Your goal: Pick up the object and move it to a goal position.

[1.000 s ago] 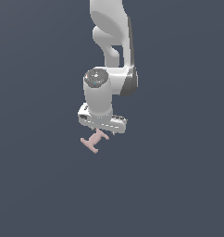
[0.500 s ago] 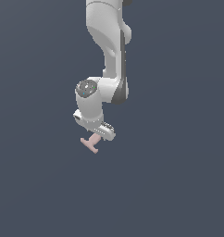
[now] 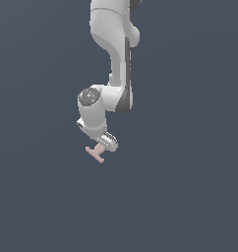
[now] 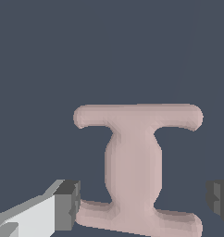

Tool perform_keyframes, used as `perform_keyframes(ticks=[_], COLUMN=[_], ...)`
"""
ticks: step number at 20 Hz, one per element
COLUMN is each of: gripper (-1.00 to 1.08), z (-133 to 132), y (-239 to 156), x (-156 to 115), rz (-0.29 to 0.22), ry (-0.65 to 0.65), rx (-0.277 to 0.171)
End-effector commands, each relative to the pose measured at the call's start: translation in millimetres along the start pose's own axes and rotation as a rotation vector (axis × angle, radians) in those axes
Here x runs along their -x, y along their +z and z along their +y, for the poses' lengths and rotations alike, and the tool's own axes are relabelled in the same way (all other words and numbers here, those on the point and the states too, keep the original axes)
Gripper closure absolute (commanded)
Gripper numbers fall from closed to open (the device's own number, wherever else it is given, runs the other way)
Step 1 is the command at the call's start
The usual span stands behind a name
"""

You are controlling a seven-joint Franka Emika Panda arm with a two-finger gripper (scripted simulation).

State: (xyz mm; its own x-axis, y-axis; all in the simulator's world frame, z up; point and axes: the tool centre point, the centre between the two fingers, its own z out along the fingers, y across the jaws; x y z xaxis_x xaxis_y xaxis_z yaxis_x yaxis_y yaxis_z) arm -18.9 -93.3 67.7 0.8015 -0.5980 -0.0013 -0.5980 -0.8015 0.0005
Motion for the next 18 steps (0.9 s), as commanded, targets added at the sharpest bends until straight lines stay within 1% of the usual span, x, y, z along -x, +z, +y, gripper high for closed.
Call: perform_keyframes(ticks=[1, 5, 13, 18], gripper=[-0.92, -0.92, -0.92, -0.92], z=[-0.2, 0.0, 1.0, 0.2], y=[0.1, 8.2, 43.9, 50.6], x=[0.0, 0.1, 0.6, -0.1], rz=[0.0, 0.0, 0.001, 0.001], ry=[0.0, 0.001, 0.005, 0.005], rx=[0.0, 0.0, 0.0, 0.0])
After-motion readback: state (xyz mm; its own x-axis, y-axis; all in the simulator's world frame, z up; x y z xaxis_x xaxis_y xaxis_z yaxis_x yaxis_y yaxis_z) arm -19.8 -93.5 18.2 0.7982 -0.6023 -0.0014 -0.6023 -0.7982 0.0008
